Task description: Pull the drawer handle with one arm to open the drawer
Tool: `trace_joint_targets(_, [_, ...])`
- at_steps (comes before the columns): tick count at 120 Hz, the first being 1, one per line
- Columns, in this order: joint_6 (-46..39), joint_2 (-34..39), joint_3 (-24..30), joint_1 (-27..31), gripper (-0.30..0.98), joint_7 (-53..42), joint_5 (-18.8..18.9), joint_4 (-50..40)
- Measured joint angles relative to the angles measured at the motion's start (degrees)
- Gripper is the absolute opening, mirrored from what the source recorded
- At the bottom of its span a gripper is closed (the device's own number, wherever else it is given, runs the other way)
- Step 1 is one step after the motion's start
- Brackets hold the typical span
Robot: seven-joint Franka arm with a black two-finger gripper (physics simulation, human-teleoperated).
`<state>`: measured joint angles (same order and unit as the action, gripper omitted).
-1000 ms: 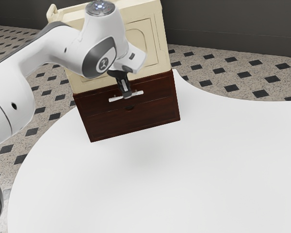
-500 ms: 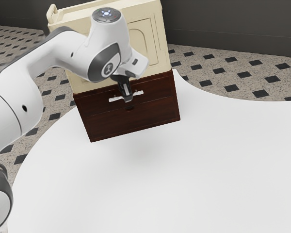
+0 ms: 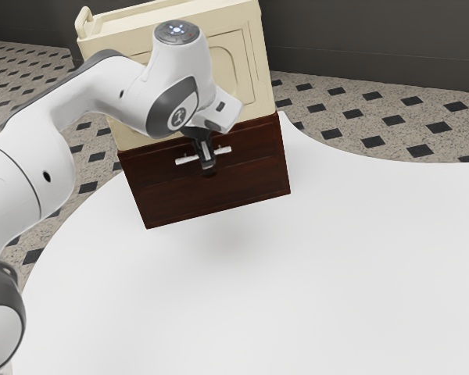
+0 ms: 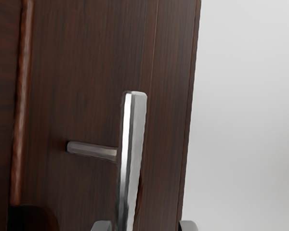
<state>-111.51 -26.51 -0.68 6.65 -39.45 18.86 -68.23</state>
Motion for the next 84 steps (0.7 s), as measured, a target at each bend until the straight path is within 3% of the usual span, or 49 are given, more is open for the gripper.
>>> trace_joint_targets(84, [-0.4,6.5,0.4,-0.7,0.04,0.5,-1.4,-8.9])
